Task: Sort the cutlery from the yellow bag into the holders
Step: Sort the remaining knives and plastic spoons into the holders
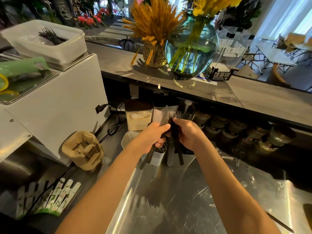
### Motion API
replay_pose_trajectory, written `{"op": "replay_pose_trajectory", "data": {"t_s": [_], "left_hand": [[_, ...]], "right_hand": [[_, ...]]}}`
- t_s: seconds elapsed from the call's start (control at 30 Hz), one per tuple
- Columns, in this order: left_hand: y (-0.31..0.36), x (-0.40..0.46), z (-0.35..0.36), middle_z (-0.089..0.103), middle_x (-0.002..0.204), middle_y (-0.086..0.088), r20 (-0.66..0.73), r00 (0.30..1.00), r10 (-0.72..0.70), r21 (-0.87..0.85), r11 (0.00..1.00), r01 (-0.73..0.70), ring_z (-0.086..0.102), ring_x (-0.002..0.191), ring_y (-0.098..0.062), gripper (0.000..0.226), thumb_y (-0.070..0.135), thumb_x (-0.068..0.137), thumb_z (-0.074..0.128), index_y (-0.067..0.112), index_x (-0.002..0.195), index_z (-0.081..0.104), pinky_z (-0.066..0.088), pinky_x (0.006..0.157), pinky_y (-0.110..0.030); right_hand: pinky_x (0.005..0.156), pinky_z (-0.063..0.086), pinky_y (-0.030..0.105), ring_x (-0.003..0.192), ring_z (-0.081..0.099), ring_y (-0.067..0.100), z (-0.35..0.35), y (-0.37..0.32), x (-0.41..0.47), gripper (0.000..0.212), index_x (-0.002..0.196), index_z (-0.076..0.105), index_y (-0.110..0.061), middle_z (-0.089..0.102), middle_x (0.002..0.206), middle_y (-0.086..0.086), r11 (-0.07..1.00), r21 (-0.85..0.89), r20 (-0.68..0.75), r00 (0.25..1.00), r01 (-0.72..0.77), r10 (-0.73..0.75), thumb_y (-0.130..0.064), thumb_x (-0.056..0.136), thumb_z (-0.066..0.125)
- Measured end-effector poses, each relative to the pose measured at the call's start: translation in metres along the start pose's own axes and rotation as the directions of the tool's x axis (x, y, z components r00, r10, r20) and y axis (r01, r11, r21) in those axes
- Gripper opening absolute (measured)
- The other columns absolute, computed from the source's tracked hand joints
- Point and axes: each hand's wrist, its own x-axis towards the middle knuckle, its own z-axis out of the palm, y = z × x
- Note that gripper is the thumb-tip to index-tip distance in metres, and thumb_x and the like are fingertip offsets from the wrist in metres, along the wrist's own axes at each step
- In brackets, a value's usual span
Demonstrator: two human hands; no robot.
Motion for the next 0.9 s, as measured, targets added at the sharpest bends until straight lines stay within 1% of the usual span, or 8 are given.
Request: {"op": "replay_pose_trajectory", "data": {"t_s": [0.1,0.17,0.23,0.37,0.47,0.6,0.73,0.9], "left_hand": [[-0.003,0.005,-0.003,0.054,0.063,0.004,-0.05,0.999,-0.005,-0.027,1.0,0.004,0.03,0.045,-0.007,0.025,0.027,0.107,0.043,0.01,0.096,0.058,0.022,0.039,-0.019],[-0.005,0.007,-0.011,0.052,0.064,-0.001,-0.052,0.998,-0.031,-0.183,0.983,0.021,0.029,0.041,-0.006,0.032,0.028,0.107,0.037,0.007,0.1,0.06,0.02,0.035,-0.017],[-0.006,0.007,-0.019,0.049,0.063,-0.004,-0.008,0.999,-0.046,-0.357,0.933,0.04,0.029,0.039,-0.007,0.039,0.029,0.104,0.031,0.003,0.104,0.06,0.022,0.033,-0.017],[-0.006,0.009,-0.021,0.048,0.065,-0.003,-0.006,0.999,-0.038,-0.47,0.882,0.031,0.031,0.043,-0.008,0.046,0.027,0.102,0.026,-0.001,0.115,0.061,0.024,0.038,-0.019],[-0.004,0.012,-0.014,0.053,0.069,-0.002,-0.075,0.997,-0.028,-0.489,0.872,-0.013,0.042,0.051,-0.008,0.039,0.021,0.104,0.031,0.0,0.121,0.06,0.036,0.047,-0.021],[-0.005,0.013,-0.009,0.061,0.087,-0.005,-0.163,0.986,0.018,-0.549,0.829,-0.106,0.065,0.079,-0.015,0.035,0.018,0.108,0.035,0.0,0.124,0.06,0.054,0.075,-0.032],[-0.004,0.013,-0.004,0.065,0.122,-0.007,-0.206,0.978,0.025,-0.529,0.838,-0.132,0.065,0.112,-0.022,0.034,0.018,0.108,0.037,0.005,0.129,0.059,0.053,0.096,-0.046],[0.0,0.007,0.009,0.07,0.118,-0.006,-0.152,0.988,0.017,-0.601,0.792,-0.107,0.068,0.105,-0.018,0.033,0.023,0.107,0.04,0.011,0.125,0.064,0.053,0.084,-0.036]], "right_hand": [[0.074,0.056,0.038,0.083,0.069,0.027,0.007,-0.001,0.0,0.034,0.109,0.062,0.001,0.07,0.096,0.016,0.986,0.166,-0.164,0.986,-0.004,0.031,-0.022,0.109,0.037],[0.067,0.053,0.035,0.07,0.063,0.023,0.006,-0.006,0.004,0.03,0.105,0.058,-0.002,0.066,0.083,0.012,0.965,0.257,-0.27,0.963,0.059,0.013,-0.021,0.109,0.035],[0.052,0.048,0.031,0.058,0.054,0.019,0.001,-0.008,0.003,0.024,0.1,0.054,-0.007,0.059,0.075,0.009,0.934,0.349,-0.277,0.96,0.07,0.031,-0.019,0.109,0.036],[0.039,0.031,0.022,0.046,0.041,0.011,0.001,-0.004,-0.001,0.018,0.098,0.05,-0.01,0.054,0.072,0.007,0.997,0.068,-0.18,0.983,0.037,-0.024,-0.017,0.108,0.037],[0.045,0.036,0.024,0.053,0.046,0.013,0.009,0.002,0.001,0.016,0.112,0.054,-0.007,0.061,0.078,0.01,0.997,-0.039,-0.136,0.988,0.063,-0.067,-0.01,0.106,0.04],[0.055,0.043,0.027,0.062,0.052,0.013,0.012,0.009,0.002,0.019,0.116,0.059,-0.011,0.062,0.084,0.009,0.977,-0.168,-0.155,0.976,0.128,-0.154,-0.004,0.102,0.05],[0.061,0.049,0.025,0.07,0.058,0.011,0.015,0.012,0.004,0.02,0.115,0.063,-0.016,0.068,0.092,0.007,0.927,-0.302,-0.186,0.94,0.222,-0.286,-0.006,0.101,0.053],[0.063,0.049,0.02,0.086,0.066,0.015,0.029,0.015,0.004,0.018,0.116,0.056,-0.016,0.068,0.1,0.004,0.838,-0.434,-0.155,0.889,0.331,-0.431,-0.012,0.106,0.042]]}}
